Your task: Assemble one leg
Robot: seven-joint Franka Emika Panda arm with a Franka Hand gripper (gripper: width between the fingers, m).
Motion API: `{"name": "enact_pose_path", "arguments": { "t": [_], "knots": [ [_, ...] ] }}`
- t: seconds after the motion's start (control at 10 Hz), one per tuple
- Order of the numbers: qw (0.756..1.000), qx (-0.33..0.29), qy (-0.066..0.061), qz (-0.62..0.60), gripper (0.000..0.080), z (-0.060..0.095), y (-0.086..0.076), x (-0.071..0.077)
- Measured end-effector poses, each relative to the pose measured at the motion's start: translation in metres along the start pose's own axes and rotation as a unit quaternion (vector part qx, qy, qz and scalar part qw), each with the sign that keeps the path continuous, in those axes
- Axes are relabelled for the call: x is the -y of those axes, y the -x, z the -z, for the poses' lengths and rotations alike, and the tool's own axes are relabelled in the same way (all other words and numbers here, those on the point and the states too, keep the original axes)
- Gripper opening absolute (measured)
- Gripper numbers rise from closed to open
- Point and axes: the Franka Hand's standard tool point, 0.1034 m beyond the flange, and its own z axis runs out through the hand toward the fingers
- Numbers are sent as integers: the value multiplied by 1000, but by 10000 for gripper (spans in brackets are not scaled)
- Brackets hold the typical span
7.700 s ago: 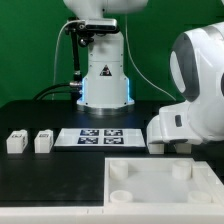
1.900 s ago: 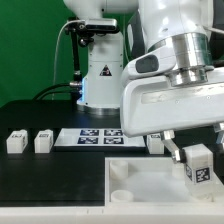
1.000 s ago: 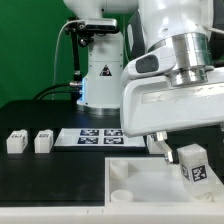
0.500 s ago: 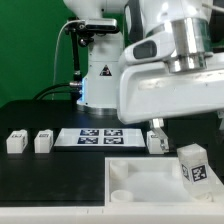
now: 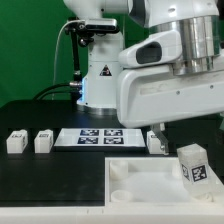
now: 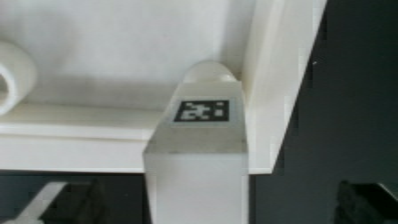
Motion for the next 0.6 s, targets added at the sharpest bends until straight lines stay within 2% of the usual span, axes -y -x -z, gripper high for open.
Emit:
{"name": "enact_pose_path", "arguments": {
  "t": [0.1, 0.2, 0.3, 0.6],
  "knots": [
    [999, 52, -10, 0, 649, 0, -5, 3],
    [997, 74, -17, 2, 649, -1, -15, 3],
    [999, 49, -15, 2, 649, -6, -25, -1],
    [999, 42, -14, 2, 649, -13, -24, -1]
  ]
}}
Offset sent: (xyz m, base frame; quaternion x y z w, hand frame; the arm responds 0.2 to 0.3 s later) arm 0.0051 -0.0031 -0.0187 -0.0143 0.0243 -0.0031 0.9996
